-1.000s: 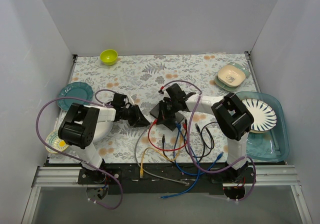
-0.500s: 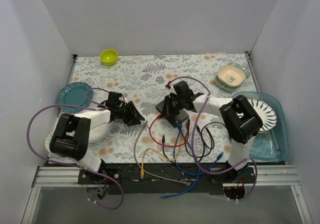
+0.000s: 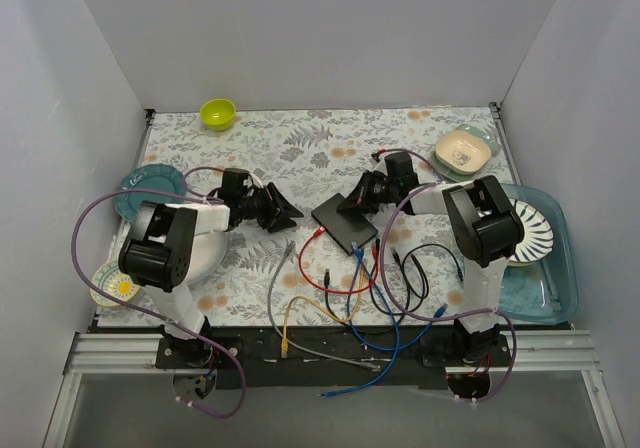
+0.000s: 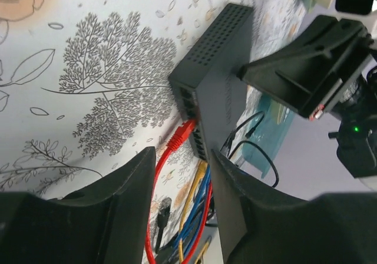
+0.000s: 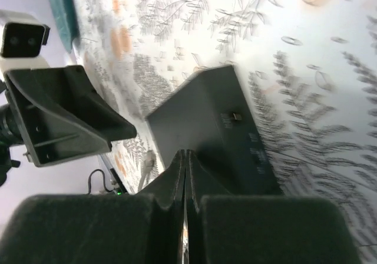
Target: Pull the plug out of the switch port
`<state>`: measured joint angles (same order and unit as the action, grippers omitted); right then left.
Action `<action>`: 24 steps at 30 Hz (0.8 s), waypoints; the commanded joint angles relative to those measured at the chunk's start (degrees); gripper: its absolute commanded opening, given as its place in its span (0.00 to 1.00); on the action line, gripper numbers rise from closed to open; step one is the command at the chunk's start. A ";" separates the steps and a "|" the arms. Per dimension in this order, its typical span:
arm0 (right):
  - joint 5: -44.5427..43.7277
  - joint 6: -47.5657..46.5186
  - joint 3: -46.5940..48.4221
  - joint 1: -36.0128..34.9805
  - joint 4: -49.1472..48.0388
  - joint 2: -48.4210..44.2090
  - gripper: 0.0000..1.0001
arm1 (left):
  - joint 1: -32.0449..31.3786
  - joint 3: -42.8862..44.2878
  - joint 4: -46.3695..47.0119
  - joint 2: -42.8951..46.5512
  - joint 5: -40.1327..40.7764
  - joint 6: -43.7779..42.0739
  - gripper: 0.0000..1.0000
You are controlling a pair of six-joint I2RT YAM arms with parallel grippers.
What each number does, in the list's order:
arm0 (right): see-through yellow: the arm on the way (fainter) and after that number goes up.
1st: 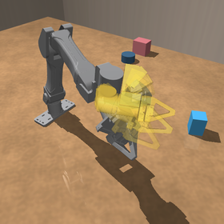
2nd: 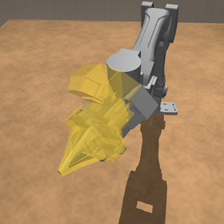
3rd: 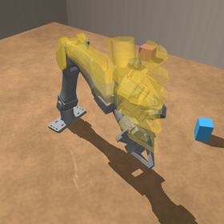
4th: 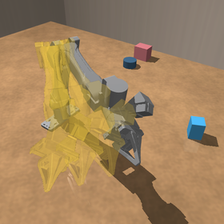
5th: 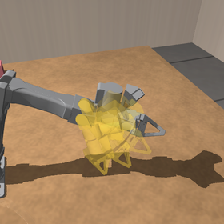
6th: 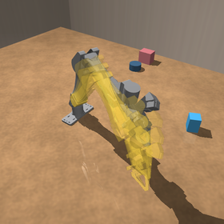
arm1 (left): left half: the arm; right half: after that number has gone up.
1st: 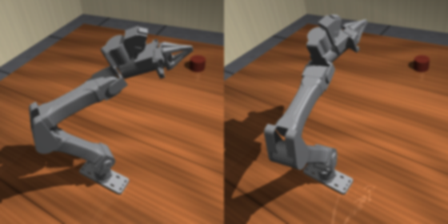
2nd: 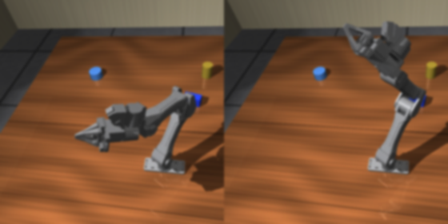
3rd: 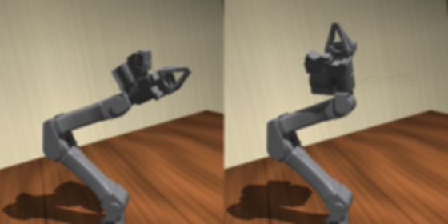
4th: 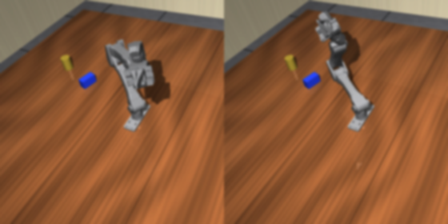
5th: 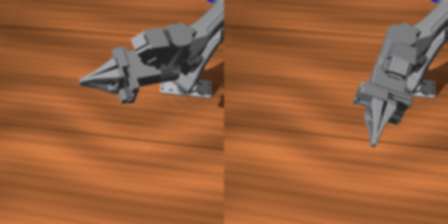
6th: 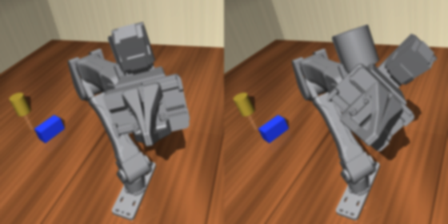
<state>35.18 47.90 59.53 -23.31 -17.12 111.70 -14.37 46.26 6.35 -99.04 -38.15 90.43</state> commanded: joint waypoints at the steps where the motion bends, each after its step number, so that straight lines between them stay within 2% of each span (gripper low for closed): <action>1: 3.06 1.94 0.15 0.19 -2.84 2.29 0.01 | -1.71 2.34 4.02 -3.60 -6.50 -0.87 0.40; 10: 2.53 0.35 -1.96 0.11 -1.16 4.05 0.01 | -5.58 5.50 2.71 -9.31 -7.64 -5.09 0.39; 17: 2.61 -0.26 -2.40 0.11 -0.81 4.58 0.01 | -6.55 8.49 2.18 -14.76 -7.73 -5.88 0.36; 24: 2.79 -0.88 -1.61 0.11 0.07 5.19 0.01 | -6.81 9.02 2.87 -16.27 -7.81 -5.71 0.34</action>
<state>39.20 49.34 58.28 -23.03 -19.92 114.67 -20.67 54.65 9.37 -114.04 -47.35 86.15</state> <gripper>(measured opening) 0.020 0.344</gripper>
